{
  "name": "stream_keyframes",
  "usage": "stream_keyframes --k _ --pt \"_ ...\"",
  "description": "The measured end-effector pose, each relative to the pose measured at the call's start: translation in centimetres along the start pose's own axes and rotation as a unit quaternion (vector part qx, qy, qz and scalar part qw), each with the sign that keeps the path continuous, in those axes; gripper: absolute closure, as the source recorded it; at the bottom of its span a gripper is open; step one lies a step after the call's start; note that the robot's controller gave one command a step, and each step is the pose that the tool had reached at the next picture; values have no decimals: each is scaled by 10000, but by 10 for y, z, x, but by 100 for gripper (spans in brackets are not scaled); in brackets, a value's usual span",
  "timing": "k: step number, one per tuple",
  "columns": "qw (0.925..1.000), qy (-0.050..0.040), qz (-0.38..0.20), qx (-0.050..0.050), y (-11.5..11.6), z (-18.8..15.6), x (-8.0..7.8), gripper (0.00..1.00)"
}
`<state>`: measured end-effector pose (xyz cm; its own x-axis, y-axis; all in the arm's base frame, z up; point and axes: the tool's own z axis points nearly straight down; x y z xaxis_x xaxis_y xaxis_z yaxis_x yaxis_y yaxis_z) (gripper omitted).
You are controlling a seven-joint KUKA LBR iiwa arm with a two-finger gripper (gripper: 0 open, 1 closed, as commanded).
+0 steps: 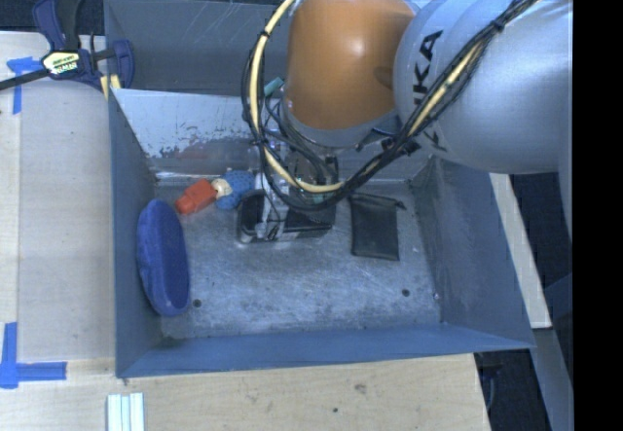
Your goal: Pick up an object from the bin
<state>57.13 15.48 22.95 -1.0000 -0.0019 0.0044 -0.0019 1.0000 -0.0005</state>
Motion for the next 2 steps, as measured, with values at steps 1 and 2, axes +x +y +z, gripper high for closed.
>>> stream_keyframes --k 1,2 --pt "9999 -146 -14 -19 -87 143 -4 0" --pt "9995 -55 -301 -7 -99 128 -6 0"
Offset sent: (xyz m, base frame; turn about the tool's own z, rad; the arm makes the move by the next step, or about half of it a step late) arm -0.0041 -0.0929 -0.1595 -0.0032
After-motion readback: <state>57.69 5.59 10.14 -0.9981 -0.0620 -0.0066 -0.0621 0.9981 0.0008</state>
